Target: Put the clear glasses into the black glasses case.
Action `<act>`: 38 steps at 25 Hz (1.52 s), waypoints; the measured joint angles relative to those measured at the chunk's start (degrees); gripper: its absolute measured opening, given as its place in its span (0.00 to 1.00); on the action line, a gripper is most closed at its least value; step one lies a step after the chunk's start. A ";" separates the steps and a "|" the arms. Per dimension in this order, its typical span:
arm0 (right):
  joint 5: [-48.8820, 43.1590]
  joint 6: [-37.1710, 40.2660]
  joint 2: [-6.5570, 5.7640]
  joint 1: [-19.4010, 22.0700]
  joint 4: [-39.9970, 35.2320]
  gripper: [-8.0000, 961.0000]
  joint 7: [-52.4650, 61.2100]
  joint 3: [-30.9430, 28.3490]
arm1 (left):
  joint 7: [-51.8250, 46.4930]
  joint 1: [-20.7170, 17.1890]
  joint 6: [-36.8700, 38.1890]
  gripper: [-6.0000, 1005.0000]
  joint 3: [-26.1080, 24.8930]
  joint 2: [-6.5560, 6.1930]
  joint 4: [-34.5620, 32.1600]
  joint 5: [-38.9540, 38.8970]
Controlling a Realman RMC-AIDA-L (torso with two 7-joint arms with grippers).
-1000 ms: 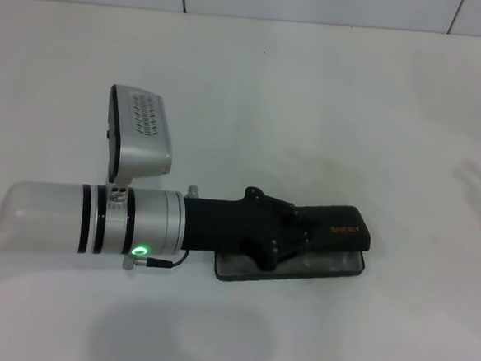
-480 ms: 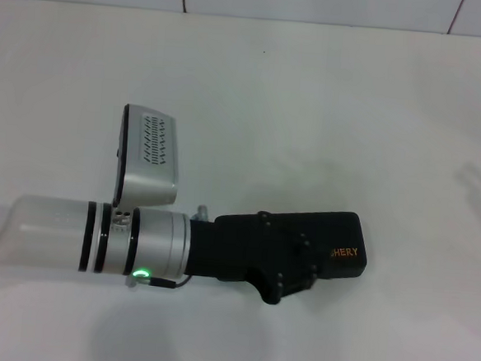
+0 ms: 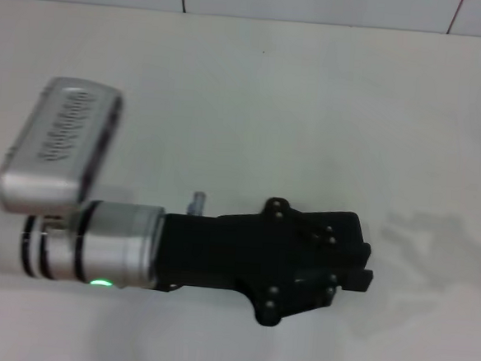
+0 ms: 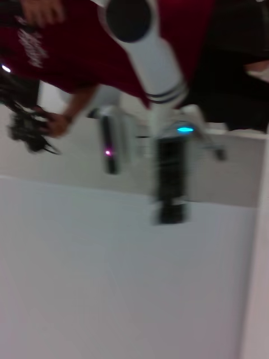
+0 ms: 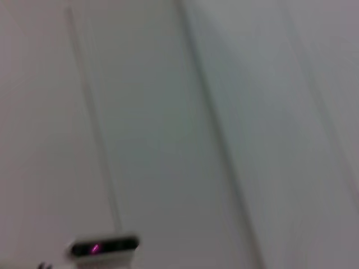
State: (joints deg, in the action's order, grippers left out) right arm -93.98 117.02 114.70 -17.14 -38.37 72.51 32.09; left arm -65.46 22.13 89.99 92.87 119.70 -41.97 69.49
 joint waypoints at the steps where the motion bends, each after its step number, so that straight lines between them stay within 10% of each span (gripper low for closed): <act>1: -0.30 -0.12 0.29 -0.16 0.00 0.25 -0.55 1.51 | 1.30 -1.00 2.13 0.21 -1.78 0.07 0.07 -0.14; 6: -0.93 -1.73 0.57 -0.72 0.15 0.25 -2.93 9.90 | -1.45 -3.78 6.35 0.21 -7.17 -0.40 0.18 -2.75; 17: -1.03 -2.14 0.68 -4.11 1.22 0.64 -2.69 16.85 | -8.97 -3.92 9.43 0.67 -11.93 -2.90 0.46 1.00; 22: -1.03 -2.71 0.70 -5.26 2.14 0.65 -2.24 17.55 | -8.70 -4.01 9.53 0.83 -13.98 -3.18 0.52 4.64; 38: -2.27 -4.37 0.64 -8.49 2.26 0.90 -1.08 19.18 | -8.42 -4.73 9.73 0.83 -15.76 -3.19 0.69 7.04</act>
State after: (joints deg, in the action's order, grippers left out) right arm -96.25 112.65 115.34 -25.63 -36.11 71.43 51.28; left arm -73.87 17.40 99.72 77.10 116.51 -41.28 76.53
